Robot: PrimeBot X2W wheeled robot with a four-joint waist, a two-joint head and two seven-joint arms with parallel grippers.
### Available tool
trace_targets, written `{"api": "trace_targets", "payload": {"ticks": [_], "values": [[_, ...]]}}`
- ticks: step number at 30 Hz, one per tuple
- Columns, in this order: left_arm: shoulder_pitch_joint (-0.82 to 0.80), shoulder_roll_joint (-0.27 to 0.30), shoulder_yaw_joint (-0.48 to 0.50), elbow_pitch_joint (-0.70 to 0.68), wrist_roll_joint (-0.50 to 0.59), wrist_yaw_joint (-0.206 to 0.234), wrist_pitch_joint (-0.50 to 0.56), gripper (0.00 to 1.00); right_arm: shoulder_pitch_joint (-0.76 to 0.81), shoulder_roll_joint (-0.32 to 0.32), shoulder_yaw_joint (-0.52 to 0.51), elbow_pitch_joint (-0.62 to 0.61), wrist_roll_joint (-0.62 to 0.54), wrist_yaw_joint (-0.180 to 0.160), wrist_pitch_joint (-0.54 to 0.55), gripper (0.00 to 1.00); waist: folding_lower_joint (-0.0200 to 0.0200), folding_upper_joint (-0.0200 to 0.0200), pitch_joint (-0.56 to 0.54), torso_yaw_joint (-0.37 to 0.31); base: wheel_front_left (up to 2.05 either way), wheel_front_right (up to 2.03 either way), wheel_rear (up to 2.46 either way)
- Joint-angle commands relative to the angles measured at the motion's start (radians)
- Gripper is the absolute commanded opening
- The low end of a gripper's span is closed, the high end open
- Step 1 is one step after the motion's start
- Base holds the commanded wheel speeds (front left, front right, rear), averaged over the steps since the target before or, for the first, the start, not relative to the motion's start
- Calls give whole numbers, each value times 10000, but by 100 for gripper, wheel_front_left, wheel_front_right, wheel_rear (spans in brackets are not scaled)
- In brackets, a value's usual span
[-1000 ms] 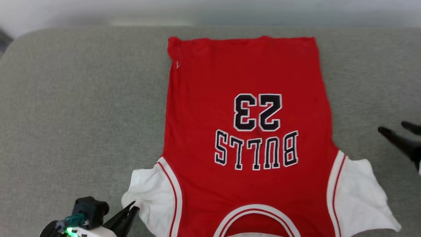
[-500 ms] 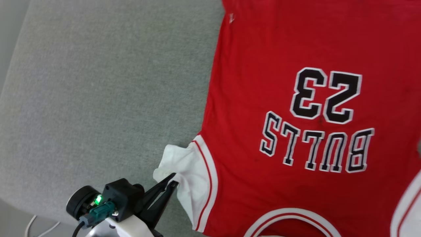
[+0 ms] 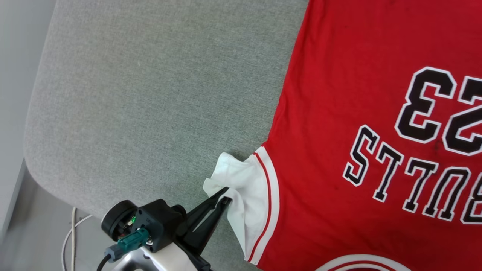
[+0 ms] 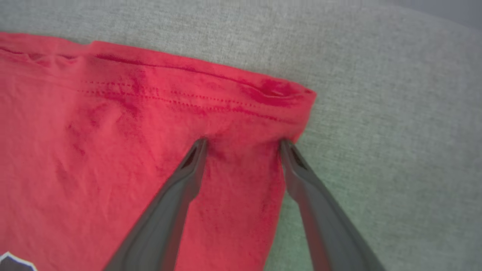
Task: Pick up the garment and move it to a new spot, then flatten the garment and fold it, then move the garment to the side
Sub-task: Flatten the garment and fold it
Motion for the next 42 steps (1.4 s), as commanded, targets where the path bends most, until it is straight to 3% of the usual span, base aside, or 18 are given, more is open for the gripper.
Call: {"api": "trace_targets", "payload": {"ticks": [1,6,7,8,9,10,17,25,33,42], "values": [[-108,-70,-8,55,13,-33,-73,0,50,66,12,79,-30,-4,89,100,-2,0,131,131,0,0,0],[-185,-236,-73,312,-46,-145,-248,0,640,63,11,187,-191,-4,303,100,-2,0,212,260,0,0,0],[-198,-251,-73,356,-67,-165,-274,0,753,76,-7,203,-185,-4,380,85,-2,0,215,278,0,0,0],[-209,-256,-69,397,-83,-178,-298,0,855,91,-21,207,-173,-4,426,37,-2,0,213,287,0,0,0],[-221,-262,-65,432,-97,-177,-321,0,947,78,-31,195,-150,-4,414,4,-2,0,213,292,0,0,0],[-236,-266,-60,459,-112,-187,-342,0,1021,43,-35,179,-132,-4,401,0,-2,0,207,293,0,0,0],[-251,-213,22,706,-172,-194,-418,0,1467,163,-186,100,28,-4,242,0,-2,0,-154,22,0,0,0],[-144,-25,181,906,-277,-78,-373,0,2657,276,-127,166,516,-4,-345,0,-2,0,-1241,-761,0,0,0],[290,316,473,1272,-593,170,-281,0,4736,431,410,51,1568,-5,-1257,0,-2,0,-2850,-1867,0,0,0],[1003,592,667,1674,-1074,352,-308,0,7459,502,751,-1227,2877,-4,-2106,0,-2,0,-4375,-2930,0,0,0]]}}
